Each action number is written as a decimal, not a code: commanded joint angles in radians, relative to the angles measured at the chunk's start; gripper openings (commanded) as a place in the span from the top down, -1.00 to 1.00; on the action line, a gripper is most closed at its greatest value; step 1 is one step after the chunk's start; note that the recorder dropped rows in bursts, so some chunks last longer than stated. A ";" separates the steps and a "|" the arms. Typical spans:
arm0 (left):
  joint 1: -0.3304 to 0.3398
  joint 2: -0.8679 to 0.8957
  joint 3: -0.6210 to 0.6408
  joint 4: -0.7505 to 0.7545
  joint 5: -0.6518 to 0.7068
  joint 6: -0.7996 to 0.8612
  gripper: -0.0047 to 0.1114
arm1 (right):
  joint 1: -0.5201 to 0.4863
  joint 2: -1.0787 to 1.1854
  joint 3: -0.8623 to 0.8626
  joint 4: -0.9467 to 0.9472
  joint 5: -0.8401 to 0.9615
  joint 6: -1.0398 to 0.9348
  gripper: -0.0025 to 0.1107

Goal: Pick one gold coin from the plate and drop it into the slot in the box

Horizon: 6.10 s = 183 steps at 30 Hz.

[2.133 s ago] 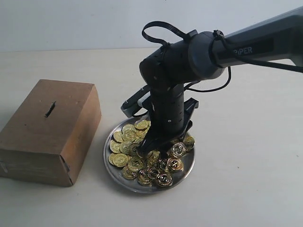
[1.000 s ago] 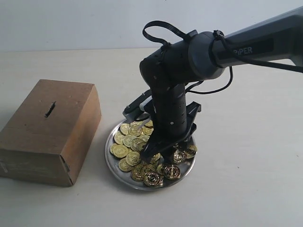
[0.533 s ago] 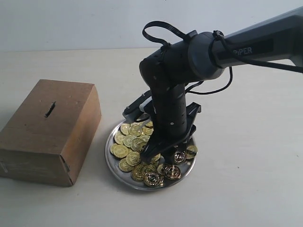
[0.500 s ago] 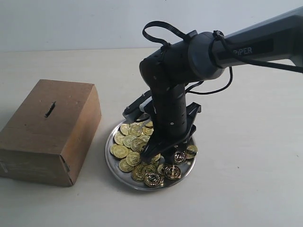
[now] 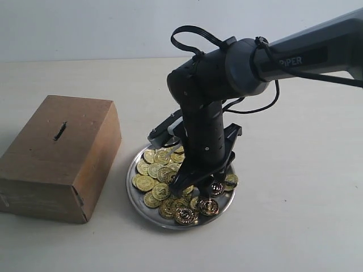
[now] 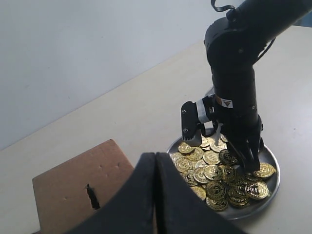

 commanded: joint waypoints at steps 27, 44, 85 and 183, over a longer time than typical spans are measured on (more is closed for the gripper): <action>-0.032 0.002 0.017 -0.010 0.037 0.752 0.04 | 0.001 -0.303 0.007 0.463 -0.011 -0.610 0.37; -0.373 0.310 0.020 0.124 -0.127 0.967 -0.22 | 0.001 -0.364 0.007 0.813 0.170 -0.969 0.37; -0.604 0.639 -0.122 0.281 -0.347 0.938 0.92 | 0.001 -0.372 0.007 0.805 0.170 -0.957 -0.19; 0.104 0.021 0.160 0.302 -0.494 -0.927 0.92 | -0.150 -1.655 0.988 0.214 -1.017 -0.006 0.96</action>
